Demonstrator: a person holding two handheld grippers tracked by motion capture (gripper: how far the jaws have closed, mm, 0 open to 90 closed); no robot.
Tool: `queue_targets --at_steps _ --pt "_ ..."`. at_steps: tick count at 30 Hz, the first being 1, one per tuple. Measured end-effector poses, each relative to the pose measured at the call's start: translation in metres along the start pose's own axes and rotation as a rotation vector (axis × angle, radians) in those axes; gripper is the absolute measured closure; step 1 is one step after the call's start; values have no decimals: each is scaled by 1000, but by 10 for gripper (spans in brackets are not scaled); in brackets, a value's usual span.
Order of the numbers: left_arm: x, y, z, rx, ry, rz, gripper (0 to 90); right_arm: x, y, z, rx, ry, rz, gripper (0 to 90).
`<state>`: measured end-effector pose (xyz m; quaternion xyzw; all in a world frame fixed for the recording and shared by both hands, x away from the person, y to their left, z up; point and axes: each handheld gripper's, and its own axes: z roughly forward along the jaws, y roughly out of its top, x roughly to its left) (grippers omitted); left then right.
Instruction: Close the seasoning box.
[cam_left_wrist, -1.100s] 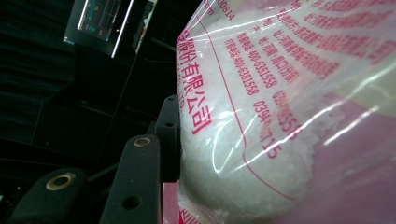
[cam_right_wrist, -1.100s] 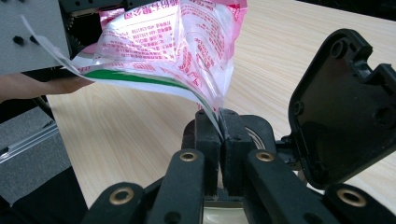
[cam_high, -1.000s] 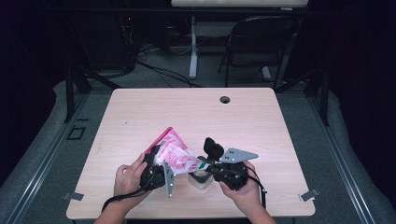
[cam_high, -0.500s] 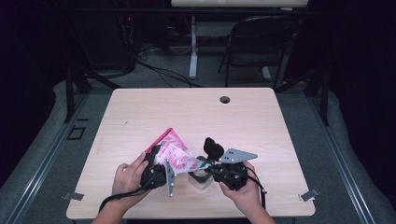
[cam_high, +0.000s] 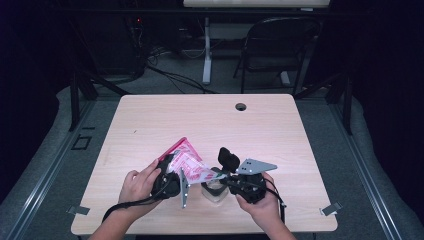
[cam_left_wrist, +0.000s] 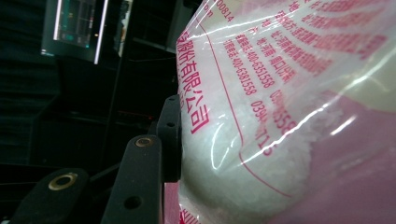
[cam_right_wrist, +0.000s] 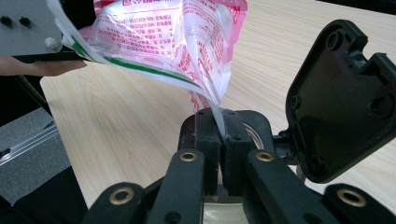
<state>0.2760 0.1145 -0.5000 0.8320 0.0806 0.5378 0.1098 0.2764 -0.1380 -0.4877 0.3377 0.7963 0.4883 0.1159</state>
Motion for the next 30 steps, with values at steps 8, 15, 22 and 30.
queue_targets --at_steps 8,15,22,30 --pt "5 0 1 3 -44 -5 640 1 0 1 8 3 -7 879" --pt "10 1 2 13 -53 33 641 1 0 1 12 5 -12 879" --pt "12 5 2 14 -40 73 643 1 0 1 9 5 -8 880" --pt "16 9 1 22 -34 108 645 0 0 1 8 5 -7 880"
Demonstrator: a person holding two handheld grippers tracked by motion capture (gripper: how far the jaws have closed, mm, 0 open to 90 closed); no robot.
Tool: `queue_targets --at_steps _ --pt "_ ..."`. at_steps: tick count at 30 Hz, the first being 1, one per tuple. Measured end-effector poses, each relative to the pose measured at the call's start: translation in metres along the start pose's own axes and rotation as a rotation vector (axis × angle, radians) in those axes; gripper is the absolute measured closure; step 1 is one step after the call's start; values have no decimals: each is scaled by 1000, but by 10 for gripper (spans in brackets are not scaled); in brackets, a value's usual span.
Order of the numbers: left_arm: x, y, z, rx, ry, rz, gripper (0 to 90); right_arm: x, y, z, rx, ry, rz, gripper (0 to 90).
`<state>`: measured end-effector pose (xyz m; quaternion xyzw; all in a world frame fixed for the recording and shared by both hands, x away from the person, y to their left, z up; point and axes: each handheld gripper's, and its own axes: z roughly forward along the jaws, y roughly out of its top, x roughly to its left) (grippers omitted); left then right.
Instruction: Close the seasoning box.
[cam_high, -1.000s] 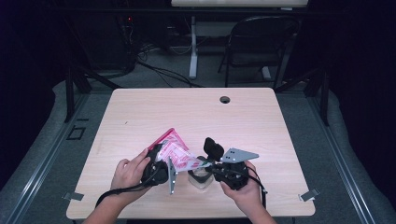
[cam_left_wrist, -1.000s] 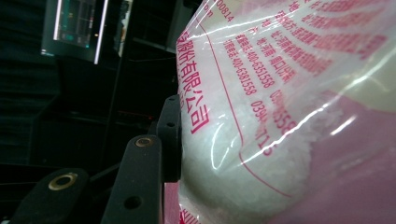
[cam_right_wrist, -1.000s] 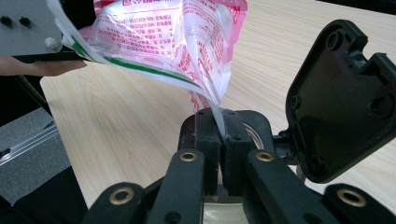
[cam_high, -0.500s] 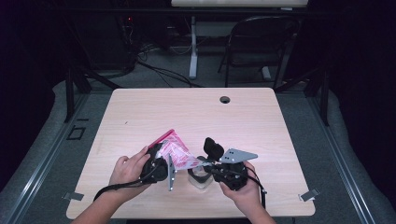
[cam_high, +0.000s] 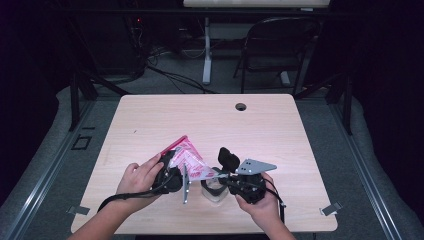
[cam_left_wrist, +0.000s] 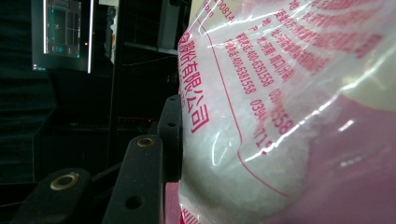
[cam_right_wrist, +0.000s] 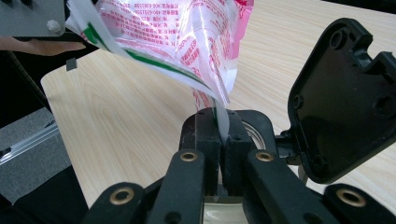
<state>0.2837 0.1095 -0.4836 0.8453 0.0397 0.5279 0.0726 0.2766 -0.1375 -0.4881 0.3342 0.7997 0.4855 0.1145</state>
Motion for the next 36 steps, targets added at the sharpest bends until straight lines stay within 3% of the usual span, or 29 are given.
queue_targets --at_steps 13,36 --pt "5 3 -1 18 -43 56 655 0 0 0 0 1 0 880" --pt "12 10 -5 40 -57 167 671 -1 0 0 -3 -1 1 880"
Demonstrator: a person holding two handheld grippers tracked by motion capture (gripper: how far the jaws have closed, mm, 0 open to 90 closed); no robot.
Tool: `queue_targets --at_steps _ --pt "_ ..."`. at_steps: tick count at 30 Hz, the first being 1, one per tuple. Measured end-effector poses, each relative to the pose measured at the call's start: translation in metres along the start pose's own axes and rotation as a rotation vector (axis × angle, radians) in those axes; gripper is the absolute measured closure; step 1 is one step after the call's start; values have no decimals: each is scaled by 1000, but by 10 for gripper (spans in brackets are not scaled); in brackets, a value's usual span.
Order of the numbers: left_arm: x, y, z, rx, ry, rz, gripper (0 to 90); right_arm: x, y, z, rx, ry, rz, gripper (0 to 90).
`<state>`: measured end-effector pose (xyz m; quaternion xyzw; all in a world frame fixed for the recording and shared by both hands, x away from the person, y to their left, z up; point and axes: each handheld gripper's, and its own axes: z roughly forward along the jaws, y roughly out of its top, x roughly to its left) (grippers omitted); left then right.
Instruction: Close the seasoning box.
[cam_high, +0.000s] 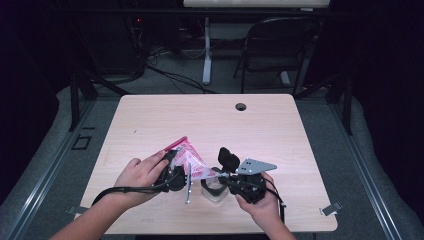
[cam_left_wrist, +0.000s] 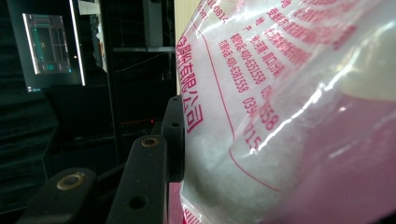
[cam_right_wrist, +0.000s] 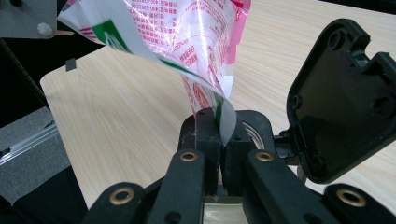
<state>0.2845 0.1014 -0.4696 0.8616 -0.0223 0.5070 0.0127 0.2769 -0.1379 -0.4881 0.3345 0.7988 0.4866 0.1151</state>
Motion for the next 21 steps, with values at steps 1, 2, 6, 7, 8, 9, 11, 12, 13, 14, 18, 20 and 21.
queue_targets --at_steps 1,2,6,7,8,9,11,12,13,14,18,20,21 --pt "0 0 0 0 1 -1 671 0 0 0 0 -1 -1 880" --pt "0 0 0 0 1 -1 671 0 0 0 1 0 0 880" --pt "0 1 -1 1 6 6 673 0 0 0 1 0 0 880" --pt "1 2 -2 7 6 15 674 0 0 0 -2 1 2 880" --pt "1 2 -2 9 7 19 675 0 0 0 -2 0 2 880" --pt "2 2 -2 9 8 21 675 0 0 0 -4 -1 5 880" --pt "2 3 -2 9 7 24 676 0 0 0 -4 -1 4 880" --pt "2 3 -2 9 7 24 677 0 0 0 -2 -1 2 880" --pt "2 4 -2 8 11 30 677 0 0 0 -3 -2 5 880" --pt "2 4 -2 8 11 30 677 0 0 0 -2 -3 4 880" --pt "2 6 -3 9 21 46 678 -1 0 -1 -4 -1 8 880" --pt "2 6 -4 8 27 47 679 -2 0 -1 -5 -1 9 880" --pt "2 7 -4 10 34 58 680 -2 -1 -1 -5 -1 10 880"
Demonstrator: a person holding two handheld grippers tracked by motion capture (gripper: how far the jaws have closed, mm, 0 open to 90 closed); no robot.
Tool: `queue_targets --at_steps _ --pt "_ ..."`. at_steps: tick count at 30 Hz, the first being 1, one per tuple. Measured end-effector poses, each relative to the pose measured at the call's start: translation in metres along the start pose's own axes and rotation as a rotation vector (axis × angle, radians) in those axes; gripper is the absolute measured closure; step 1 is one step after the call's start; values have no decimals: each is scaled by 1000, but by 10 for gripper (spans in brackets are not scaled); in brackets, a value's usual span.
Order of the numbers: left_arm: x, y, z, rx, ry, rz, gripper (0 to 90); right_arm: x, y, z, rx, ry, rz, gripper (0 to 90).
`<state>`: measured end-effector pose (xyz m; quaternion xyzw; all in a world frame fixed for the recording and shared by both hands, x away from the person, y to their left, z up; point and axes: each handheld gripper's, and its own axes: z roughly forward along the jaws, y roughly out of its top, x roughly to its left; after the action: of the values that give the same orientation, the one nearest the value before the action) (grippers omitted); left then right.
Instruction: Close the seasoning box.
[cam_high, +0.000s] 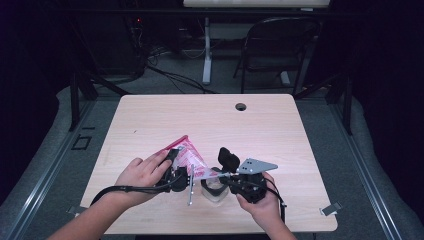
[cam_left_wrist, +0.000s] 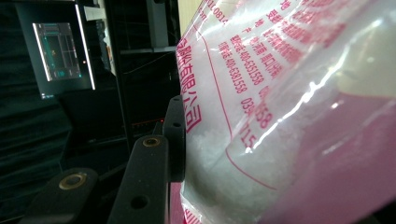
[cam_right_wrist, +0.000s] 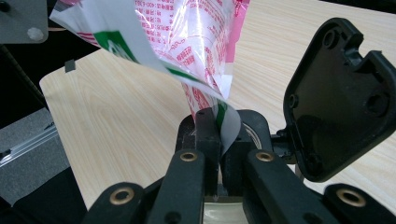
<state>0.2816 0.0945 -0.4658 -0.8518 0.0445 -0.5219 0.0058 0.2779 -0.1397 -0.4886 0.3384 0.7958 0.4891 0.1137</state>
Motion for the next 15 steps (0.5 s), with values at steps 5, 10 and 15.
queue_targets --at_steps 5,10,15 --pt "1 2 -1 3 -4 10 683 -1 0 0 2 -2 1 879" --pt "3 3 -2 10 -6 19 687 -1 0 0 0 -2 2 879" --pt "3 4 -2 9 0 29 689 -2 0 0 1 -2 3 879"
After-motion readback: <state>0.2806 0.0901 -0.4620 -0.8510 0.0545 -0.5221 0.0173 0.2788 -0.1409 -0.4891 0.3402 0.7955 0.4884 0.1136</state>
